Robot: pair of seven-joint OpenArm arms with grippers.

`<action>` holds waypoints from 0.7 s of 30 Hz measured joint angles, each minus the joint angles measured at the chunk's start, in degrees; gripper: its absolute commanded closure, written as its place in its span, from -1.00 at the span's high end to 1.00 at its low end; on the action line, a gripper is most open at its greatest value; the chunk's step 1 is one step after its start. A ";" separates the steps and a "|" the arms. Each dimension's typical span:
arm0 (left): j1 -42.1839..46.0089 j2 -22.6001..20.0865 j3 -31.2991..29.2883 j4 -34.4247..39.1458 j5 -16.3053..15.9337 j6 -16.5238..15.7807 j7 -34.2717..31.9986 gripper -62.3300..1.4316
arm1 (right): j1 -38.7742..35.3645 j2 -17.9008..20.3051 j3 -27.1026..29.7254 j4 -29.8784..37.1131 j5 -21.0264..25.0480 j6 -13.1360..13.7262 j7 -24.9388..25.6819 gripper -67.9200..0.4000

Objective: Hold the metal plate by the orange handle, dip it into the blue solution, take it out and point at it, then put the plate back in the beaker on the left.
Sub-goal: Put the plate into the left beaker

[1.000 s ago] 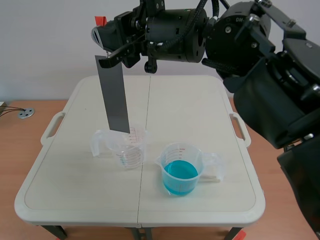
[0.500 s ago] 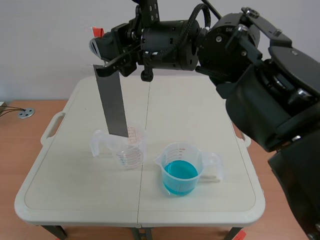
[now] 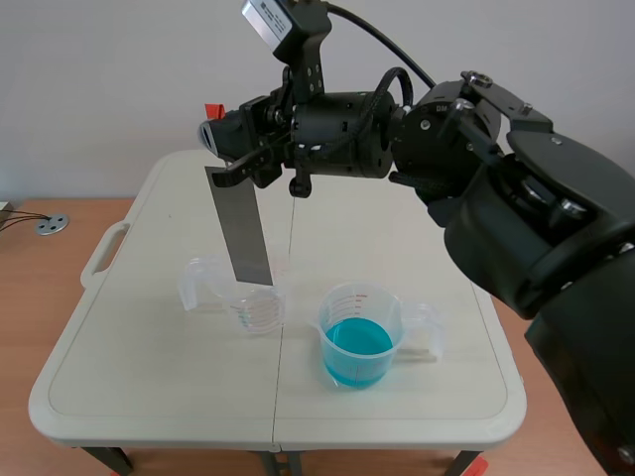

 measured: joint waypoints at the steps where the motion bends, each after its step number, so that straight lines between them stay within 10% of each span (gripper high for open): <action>1: 0.00 0.00 0.00 0.00 0.00 0.00 0.00 -0.86 | 0.00 0.00 0.00 -0.66 0.00 0.13 0.24 -0.95; 21: 0.00 0.00 0.00 0.00 0.00 0.00 0.00 -0.86 | -0.04 0.00 0.00 -11.76 0.00 3.19 7.19 -0.95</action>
